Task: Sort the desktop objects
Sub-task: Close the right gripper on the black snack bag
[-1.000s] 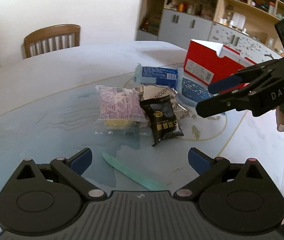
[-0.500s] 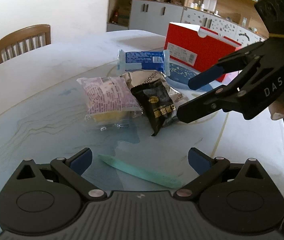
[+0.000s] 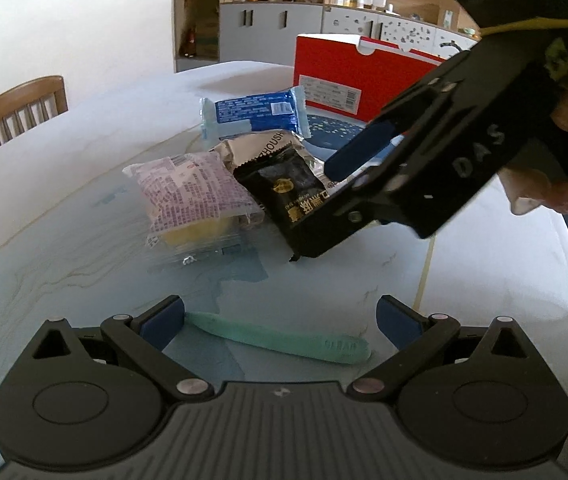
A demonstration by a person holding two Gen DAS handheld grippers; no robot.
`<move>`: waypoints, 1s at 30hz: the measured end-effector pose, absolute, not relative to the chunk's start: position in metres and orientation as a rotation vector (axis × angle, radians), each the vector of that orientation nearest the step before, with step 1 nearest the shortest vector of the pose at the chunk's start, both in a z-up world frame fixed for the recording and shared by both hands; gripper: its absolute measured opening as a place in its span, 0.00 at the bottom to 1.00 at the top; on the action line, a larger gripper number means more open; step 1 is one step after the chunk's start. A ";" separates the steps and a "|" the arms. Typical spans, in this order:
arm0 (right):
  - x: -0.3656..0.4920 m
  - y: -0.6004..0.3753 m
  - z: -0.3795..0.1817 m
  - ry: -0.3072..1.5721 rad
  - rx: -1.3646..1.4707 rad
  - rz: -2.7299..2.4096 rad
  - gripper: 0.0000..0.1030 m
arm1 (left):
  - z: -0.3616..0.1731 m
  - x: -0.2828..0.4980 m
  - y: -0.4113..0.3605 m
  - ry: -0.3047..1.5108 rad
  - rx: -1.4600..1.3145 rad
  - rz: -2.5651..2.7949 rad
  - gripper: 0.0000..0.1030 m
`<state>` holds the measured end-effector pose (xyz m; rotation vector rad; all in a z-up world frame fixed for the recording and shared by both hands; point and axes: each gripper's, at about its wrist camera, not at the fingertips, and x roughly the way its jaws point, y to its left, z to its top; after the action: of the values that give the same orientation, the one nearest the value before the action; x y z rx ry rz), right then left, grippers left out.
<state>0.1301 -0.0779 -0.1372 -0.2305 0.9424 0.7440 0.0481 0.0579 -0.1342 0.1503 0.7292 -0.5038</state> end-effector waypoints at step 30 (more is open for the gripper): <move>0.137 -0.075 -0.149 0.993 -0.218 0.672 0.39 | -0.131 0.041 0.060 0.680 0.165 -0.438 0.48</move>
<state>0.1365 -0.0755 -0.1490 -0.2183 0.9931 0.6720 0.0406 0.0602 -0.1306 0.1651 0.6801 -0.4381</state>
